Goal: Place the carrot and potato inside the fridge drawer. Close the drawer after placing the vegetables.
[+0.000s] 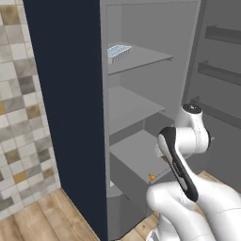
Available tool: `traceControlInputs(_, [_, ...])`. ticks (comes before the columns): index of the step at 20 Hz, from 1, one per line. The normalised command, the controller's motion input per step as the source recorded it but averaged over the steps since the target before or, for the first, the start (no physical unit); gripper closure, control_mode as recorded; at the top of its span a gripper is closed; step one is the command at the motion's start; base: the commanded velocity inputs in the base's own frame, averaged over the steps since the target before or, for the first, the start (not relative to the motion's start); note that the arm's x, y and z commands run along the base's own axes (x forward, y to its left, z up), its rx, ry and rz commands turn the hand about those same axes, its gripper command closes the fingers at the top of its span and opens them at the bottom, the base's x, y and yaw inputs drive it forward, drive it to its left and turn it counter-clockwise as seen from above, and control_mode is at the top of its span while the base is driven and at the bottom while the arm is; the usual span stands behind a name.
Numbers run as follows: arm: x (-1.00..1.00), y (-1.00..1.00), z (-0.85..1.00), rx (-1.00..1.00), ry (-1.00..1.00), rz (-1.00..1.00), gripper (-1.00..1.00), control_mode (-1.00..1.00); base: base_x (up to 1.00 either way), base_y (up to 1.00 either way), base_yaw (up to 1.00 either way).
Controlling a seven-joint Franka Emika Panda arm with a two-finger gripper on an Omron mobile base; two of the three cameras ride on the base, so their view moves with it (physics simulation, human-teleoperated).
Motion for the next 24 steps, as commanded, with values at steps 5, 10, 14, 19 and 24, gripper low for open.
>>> traceControlInputs(5, [0.37, -0.09, -0.47, 0.0, 0.03, 0.0, 1.0, -1.0, 0.0, 0.0, 0.0])
traceControlInputs(10, [0.42, -0.28, -0.38, 0.0, 0.13, 0.0, 1.0, -1.0, 0.0, 0.0, 0.0])
traceControlInputs(14, [0.7, -0.29, -0.53, 0.02, 0.14, 0.01, 1.0, -1.0, 0.0, 0.0, 0.0])
traceControlInputs(19, [0.51, -0.1, -0.37, 0.03, 0.03, 0.03, 1.0, -1.0, 0.0, 0.0, 0.0])
traceControlInputs(24, [0.27, 0.0, -0.56, 0.0, 0.01, 0.02, 1.0, -1.0, 0.0, 0.0, 0.0])
